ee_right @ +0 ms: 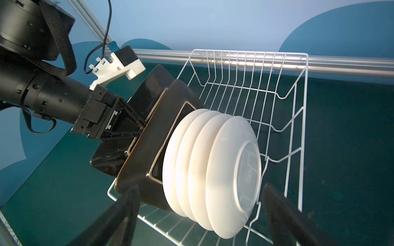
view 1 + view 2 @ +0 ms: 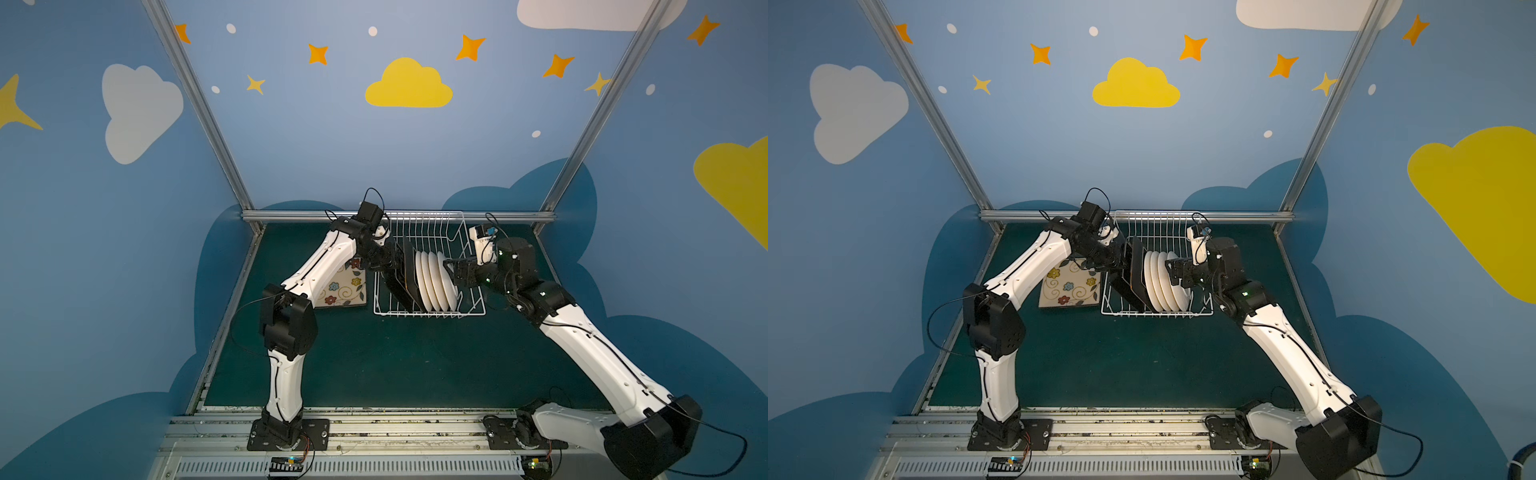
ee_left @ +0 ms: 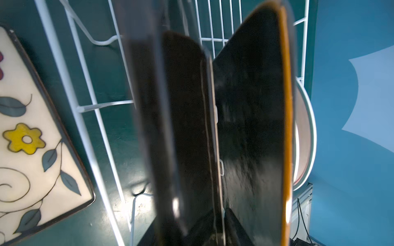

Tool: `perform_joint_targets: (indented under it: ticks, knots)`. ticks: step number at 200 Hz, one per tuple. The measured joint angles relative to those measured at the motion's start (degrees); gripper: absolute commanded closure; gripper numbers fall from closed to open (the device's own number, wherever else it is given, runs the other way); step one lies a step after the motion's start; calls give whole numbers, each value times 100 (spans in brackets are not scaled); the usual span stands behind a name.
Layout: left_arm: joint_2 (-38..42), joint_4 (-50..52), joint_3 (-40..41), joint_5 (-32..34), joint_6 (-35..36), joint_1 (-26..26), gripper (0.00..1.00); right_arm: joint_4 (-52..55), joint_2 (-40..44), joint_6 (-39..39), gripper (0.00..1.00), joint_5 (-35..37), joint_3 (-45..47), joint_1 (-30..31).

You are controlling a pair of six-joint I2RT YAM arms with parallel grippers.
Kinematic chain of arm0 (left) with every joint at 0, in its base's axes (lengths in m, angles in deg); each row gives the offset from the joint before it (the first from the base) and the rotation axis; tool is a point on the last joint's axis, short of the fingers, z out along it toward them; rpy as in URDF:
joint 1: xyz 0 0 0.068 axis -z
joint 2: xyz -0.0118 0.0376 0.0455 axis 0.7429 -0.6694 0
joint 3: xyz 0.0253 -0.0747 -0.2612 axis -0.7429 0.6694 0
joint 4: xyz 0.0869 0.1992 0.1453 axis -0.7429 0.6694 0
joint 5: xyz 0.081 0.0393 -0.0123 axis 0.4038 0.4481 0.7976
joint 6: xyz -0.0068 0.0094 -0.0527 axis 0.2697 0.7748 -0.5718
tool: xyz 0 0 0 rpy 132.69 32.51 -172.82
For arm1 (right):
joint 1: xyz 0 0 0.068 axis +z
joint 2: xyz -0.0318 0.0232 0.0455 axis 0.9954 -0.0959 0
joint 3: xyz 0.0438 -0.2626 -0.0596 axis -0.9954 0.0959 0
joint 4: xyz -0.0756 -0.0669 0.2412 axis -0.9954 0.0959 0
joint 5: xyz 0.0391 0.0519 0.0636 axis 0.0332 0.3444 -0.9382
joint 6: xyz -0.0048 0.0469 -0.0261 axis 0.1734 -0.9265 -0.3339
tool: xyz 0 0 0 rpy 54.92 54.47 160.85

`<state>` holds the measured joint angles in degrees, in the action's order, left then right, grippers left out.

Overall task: Unload the plates from the dish rack
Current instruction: Pick up a plate from the dish rack.

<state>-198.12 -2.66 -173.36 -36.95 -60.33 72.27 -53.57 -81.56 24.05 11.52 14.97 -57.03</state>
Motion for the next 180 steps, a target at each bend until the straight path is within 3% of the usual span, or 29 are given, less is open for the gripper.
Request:
perform_joint_targets:
  ticks: [48,180]
  knots:
    - [-81,-7,-28,28,-57,63,65,-96,7,-2,11,31,101,-33]
    - [-85,-70,-33,197,-291,203,71,-223,9,-7,10,238,256,-111]
